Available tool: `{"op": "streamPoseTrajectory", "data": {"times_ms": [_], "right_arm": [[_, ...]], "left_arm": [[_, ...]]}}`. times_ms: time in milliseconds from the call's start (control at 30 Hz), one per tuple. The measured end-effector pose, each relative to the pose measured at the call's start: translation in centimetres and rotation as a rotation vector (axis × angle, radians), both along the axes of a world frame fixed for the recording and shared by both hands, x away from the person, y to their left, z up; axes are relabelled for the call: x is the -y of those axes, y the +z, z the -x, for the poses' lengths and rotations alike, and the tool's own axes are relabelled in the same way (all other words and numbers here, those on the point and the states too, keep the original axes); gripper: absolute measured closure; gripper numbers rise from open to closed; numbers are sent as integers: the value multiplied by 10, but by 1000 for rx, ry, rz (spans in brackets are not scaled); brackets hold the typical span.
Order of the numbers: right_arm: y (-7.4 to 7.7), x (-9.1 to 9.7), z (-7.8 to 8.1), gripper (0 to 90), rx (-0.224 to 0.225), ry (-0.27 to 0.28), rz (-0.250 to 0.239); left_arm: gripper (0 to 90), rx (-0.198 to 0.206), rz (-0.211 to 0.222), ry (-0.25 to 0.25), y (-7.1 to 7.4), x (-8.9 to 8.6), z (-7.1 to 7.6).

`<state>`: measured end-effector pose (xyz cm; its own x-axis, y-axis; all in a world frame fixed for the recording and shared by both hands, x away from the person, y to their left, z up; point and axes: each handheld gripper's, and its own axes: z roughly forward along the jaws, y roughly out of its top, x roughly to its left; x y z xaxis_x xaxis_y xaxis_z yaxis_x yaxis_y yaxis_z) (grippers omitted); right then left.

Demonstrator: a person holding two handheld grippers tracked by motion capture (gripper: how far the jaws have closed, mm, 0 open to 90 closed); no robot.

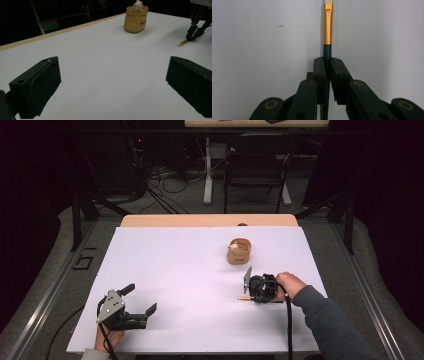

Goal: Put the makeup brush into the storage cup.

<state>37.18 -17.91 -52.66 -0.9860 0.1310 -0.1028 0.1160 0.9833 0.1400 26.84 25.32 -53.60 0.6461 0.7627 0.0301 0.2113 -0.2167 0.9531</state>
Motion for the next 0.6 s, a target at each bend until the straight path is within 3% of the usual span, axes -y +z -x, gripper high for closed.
{"op": "streamPoseTrajectory", "data": {"times_ms": [400, 600], "right_arm": [[10, 12, 1, 831, -3, -50, -78], [20, 17, 1, 831, 21, -80, -119]], "left_arm": [[0, 0, -4, -1, 0, 0, 0], [0, -1, -8, -2, 0, -1, 0]]}}
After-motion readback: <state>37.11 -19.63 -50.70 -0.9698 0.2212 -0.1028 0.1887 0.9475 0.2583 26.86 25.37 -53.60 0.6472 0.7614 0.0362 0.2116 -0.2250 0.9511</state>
